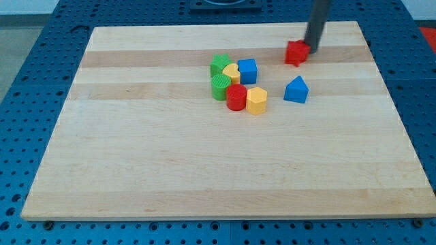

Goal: Move red star towards blue cube

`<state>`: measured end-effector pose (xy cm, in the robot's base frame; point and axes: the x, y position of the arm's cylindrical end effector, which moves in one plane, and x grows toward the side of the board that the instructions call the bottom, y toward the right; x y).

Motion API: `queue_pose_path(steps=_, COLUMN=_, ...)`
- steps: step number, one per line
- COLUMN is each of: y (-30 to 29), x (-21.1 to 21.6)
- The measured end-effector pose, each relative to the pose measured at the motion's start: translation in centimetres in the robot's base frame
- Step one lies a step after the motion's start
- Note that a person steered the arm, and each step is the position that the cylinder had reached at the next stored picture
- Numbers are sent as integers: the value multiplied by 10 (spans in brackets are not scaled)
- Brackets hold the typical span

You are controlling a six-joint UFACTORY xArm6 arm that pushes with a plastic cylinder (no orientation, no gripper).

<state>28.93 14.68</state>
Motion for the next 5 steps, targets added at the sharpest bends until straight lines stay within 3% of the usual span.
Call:
queue_pose_path(steps=1, y=-49, x=15)
queue_pose_path(steps=5, y=-75, x=13)
